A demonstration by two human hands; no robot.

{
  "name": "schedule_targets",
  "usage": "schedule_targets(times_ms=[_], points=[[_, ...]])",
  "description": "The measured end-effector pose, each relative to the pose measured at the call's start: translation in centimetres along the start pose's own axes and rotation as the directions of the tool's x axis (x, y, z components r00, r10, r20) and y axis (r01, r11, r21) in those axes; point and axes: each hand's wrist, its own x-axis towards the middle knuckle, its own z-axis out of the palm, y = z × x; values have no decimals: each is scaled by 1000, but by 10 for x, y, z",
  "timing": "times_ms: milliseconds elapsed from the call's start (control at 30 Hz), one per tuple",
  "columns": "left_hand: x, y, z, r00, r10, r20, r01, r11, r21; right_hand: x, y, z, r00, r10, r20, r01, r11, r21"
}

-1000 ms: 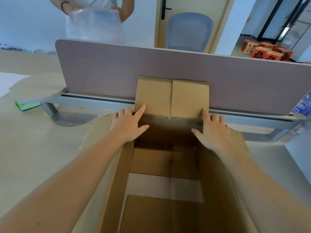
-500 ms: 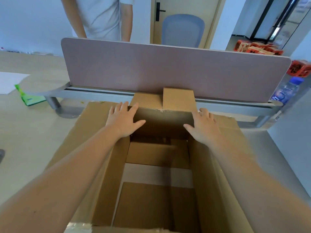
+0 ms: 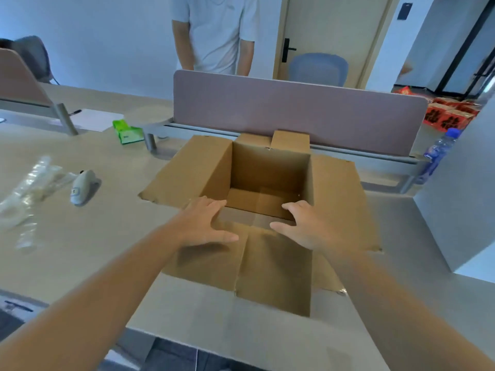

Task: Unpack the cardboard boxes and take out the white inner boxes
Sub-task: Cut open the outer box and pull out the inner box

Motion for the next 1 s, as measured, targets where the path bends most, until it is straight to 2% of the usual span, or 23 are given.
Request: schedule_targets(times_ms=[100,233,300,400,500,600,667,733,767,867,933,1000], points=[[-39,-1,16,999,23,36,-27,994,105,-41,-1,11,998,-34,48,36,999,-30],[-64,-11,35,998,45,38,-56,924,377,-72,7,21,990,-74,119,97,976,-196],[-70,-17,44,999,35,-27,-18,879,476,-81,15,30,988,-54,142,92,954,-284],[-74,-19,45,978,70,-196,33,878,478,-95,23,40,992,-57,112,99,906,-412],[-77,-17,36,935,76,-346,44,944,327,-104,25,36,994,-104,29,106,899,-426],[-79,-12,23,847,-67,-528,63,998,-25,-109,22,27,986,-115,-121,76,956,-283],[-77,-7,16,762,-204,-615,43,963,-266,-108,16,20,965,-45,-258,11,991,-134],[-71,-3,11,704,-357,-615,6,868,-497,-101,11,17,954,80,-288,-76,997,27],[-67,-2,9,704,-411,-580,0,816,-578,-95,9,18,951,130,-281,-104,989,104],[-50,-6,9,779,-477,-408,41,687,-725,-78,5,26,933,260,-248,-148,907,394],[-39,-8,12,835,-445,-324,78,678,-731,-66,5,33,925,324,-198,-180,833,522],[-28,-10,17,882,-391,-263,89,686,-722,-57,8,40,917,353,-186,-196,804,561]])
